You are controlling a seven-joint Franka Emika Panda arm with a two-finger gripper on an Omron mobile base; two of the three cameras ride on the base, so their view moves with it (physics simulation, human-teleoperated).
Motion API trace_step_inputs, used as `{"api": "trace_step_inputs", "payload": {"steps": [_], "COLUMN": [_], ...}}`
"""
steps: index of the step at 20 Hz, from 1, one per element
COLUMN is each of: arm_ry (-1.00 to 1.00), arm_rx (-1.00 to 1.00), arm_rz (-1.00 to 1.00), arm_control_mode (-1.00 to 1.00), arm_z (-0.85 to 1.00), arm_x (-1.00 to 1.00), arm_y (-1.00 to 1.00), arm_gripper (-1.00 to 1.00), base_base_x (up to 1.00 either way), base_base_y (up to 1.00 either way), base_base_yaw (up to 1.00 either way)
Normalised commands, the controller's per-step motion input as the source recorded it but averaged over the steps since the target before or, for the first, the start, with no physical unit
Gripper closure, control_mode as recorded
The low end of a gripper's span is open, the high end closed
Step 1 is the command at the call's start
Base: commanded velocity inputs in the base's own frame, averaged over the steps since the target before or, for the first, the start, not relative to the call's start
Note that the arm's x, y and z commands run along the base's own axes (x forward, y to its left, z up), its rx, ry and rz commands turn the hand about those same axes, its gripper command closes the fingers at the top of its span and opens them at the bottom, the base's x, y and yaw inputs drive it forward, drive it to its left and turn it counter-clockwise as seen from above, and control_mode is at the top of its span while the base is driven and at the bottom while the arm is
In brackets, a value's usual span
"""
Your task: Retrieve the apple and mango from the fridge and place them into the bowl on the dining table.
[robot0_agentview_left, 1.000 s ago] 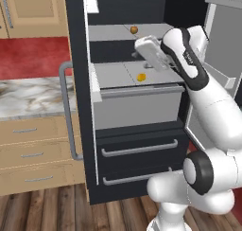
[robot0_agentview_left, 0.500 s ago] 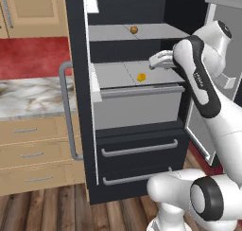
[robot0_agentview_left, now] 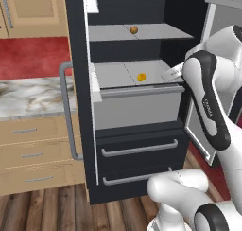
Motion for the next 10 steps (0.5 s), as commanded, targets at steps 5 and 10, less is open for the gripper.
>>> {"api": "trace_step_inputs", "payload": {"steps": [5,10], "arm_ry": [-0.11,-0.01], "arm_rx": [-0.18,-0.13], "arm_rz": [0.0,-0.05], "arm_control_mode": [-1.0,-1.0], "arm_z": [0.0,-0.04], "arm_x": [-0.69,-0.77], "arm_y": [-0.16,0.02], "arm_gripper": [-1.0,-1.0], "base_base_x": [0.0,0.0], "base_base_y": [0.0,0.0], "base_base_yaw": [0.0,0.0]}}
